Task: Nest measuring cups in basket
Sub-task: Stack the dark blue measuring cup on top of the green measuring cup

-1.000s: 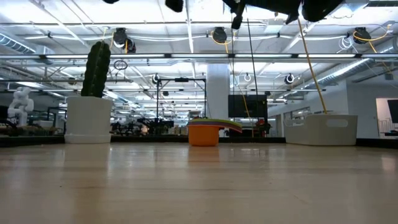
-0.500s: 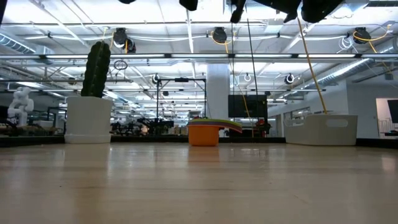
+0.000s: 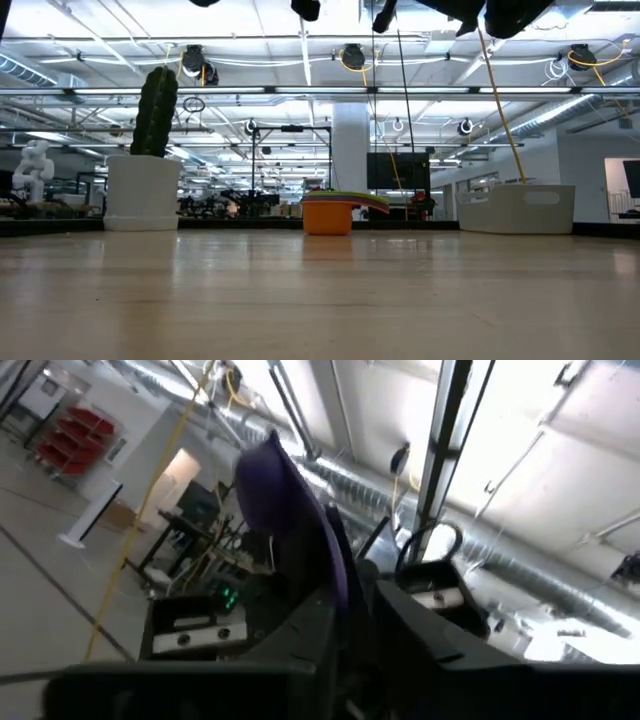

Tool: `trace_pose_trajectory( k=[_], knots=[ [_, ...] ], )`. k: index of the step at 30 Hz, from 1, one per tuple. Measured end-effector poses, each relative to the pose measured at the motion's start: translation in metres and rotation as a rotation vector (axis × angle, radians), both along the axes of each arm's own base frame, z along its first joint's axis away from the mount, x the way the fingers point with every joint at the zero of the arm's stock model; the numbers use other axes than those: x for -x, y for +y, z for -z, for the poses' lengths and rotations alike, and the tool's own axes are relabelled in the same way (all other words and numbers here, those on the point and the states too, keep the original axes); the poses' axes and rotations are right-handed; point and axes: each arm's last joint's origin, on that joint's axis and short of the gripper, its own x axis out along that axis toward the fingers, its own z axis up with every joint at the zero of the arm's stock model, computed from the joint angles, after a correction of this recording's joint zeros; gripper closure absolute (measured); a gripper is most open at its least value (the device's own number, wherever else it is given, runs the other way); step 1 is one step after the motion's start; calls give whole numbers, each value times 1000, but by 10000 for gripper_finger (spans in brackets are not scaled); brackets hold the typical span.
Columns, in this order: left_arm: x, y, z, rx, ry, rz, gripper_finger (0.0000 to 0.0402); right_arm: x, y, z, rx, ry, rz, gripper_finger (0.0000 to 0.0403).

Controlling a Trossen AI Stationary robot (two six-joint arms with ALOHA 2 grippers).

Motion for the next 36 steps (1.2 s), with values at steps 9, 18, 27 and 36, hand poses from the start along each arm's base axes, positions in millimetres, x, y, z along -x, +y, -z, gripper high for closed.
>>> trace_pose_trajectory(
  k=[9, 18, 27, 36],
  knots=[
    [16, 0, -9, 30, 238, 78, 240, 9, -3, -3, -55, 67, -27, 400],
    [65, 16, -25, 234, 465, 208, 223, 23, 3, 6, -116, 345, -120, 402],
    [81, 51, -24, 415, 500, 364, 222, 13, 36, 26, -160, 573, -336, 402],
    [82, 65, -20, 440, 511, 455, 190, 2, 74, 39, -162, 682, -485, 403]
  ],
)
